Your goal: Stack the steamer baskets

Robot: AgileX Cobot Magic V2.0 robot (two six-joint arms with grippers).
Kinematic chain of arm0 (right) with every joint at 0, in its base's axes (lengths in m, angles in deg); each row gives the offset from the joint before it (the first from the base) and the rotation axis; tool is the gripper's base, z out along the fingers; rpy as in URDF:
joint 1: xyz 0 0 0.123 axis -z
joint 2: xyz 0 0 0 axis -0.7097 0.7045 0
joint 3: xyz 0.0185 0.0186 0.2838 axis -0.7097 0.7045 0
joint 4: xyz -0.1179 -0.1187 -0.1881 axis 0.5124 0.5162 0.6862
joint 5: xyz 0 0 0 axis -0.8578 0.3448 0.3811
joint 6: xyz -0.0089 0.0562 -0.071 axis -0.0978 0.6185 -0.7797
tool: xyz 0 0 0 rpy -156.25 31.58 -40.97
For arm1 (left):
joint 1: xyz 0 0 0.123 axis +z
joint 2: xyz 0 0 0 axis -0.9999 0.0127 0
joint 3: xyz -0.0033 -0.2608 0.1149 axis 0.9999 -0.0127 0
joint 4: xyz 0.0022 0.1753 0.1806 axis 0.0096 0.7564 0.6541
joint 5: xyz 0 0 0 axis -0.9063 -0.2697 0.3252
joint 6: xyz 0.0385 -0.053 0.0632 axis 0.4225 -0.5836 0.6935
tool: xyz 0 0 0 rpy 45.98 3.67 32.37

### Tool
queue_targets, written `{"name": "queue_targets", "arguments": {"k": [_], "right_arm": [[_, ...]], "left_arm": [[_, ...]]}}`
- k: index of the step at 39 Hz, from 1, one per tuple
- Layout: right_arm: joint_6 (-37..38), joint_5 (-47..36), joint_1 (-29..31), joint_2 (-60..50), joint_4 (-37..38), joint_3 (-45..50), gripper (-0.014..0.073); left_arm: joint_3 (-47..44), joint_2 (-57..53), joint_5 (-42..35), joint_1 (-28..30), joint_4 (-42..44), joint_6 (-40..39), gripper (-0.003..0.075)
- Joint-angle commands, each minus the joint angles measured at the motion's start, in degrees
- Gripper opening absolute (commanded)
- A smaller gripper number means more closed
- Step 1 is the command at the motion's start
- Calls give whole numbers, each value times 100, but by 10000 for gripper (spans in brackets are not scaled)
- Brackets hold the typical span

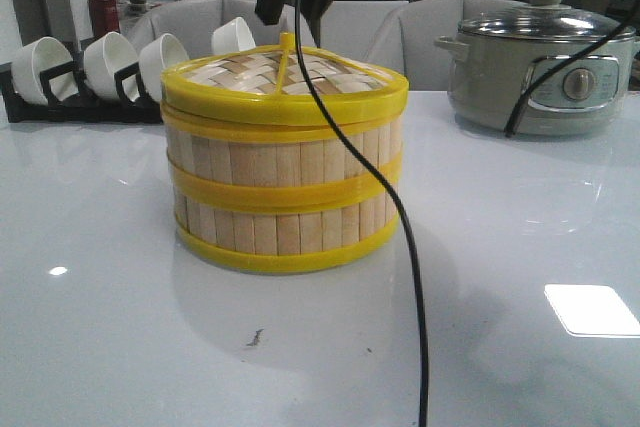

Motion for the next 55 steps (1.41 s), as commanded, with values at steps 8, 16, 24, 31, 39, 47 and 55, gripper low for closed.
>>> {"name": "queue_targets", "arguments": {"k": [8, 16, 24, 31, 39, 47, 55], "right_arm": [[-2, -522, 533, -1407, 450, 48, 365], [-2, -1292, 1166, -2736, 450, 1383, 318], [-2, -2402, 2081, -4234, 450, 3481, 318], [-2, -3128, 2748, -5524, 450, 5287, 318], [-2, -4050, 3073, -6930, 450, 7143, 318], [-2, -4713, 3113, -8329, 445, 8867, 318], [-2, -5072, 3113, -9108, 445, 10060, 318]], "left_arm": [[168, 48, -458, -32, -63, -42, 88], [168, 48, -458, -32, -63, -42, 88], [168, 48, -458, -32, -63, -42, 88], [168, 48, -458, -32, -63, -42, 88], [168, 48, -458, -32, -63, -42, 88], [168, 48, -458, -32, -63, -42, 88], [168, 48, -458, -32, -63, -42, 88]]}}
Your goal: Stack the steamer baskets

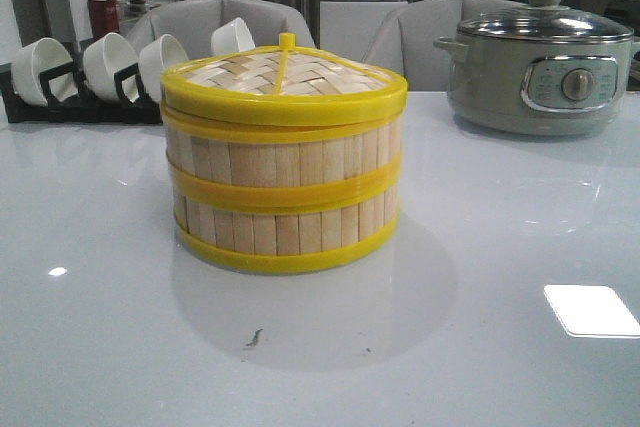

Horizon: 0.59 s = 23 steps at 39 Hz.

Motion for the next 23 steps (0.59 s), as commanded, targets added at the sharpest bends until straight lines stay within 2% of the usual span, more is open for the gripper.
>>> {"name": "queue_targets", "arguments": {"k": [1, 9, 14, 16, 20, 23], "right_arm": [[-2, -878, 35, -253, 18, 379, 318], [-2, -1884, 35, -620, -29, 1300, 318], [-2, -2251, 35, -734, -130, 1553, 309], [-2, -2270, 35, -744, -152, 1571, 255], [-2, -2263, 35, -744, -152, 1576, 34], [-2, -2323, 35, -744, -159, 1576, 71]], "left_arm": [[168, 48, -458, -32, -63, -42, 88], [168, 48, -458, -32, -63, -42, 88], [168, 48, -458, -32, -63, -42, 88], [168, 48, -458, -32, -63, -42, 88], [168, 48, -458, -32, -63, -42, 88], [168, 48, -458, -32, -63, -42, 88]]}}
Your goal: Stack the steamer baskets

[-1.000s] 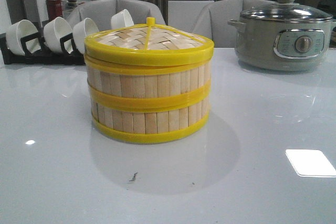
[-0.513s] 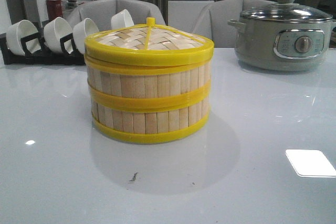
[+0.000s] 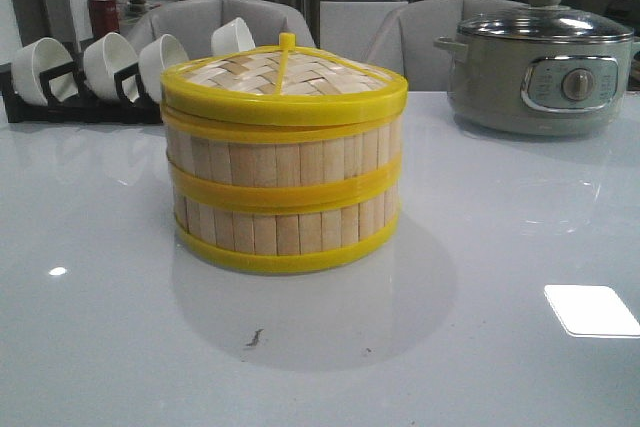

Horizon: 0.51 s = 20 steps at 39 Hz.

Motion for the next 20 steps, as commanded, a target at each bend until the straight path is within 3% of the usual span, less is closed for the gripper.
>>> {"name": "queue_targets", "arguments": {"k": [1, 20], "right_arm": [[-2, -598, 35, -6, -13, -156, 60], [-2, -502, 35, -6, -13, -156, 50]], "left_arm": [[168, 48, -458, -32, -63, -42, 88], [168, 48, -458, -32, -63, -42, 88]]}}
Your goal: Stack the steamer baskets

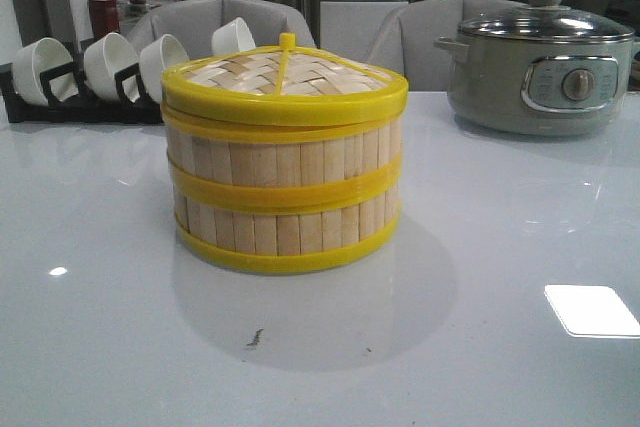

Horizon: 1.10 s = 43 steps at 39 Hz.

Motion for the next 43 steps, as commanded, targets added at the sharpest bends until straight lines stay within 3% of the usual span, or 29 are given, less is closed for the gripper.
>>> {"name": "queue_targets", "arguments": {"k": [1, 28, 35, 43], "right_arm": [[-2, -466, 35, -6, 20, -156, 50], [-2, -466, 35, -6, 20, -156, 50], [-2, -466, 35, -6, 20, -156, 50], [-2, -466, 35, -6, 20, -156, 50]], "left_arm": [[168, 48, -458, -32, -63, -42, 88], [168, 27, -518, -32, -12, -31, 88], [148, -415, -964, 70, -110, -31, 88], [-829, -1419, -2400, 426, -219, -31, 88]]}}
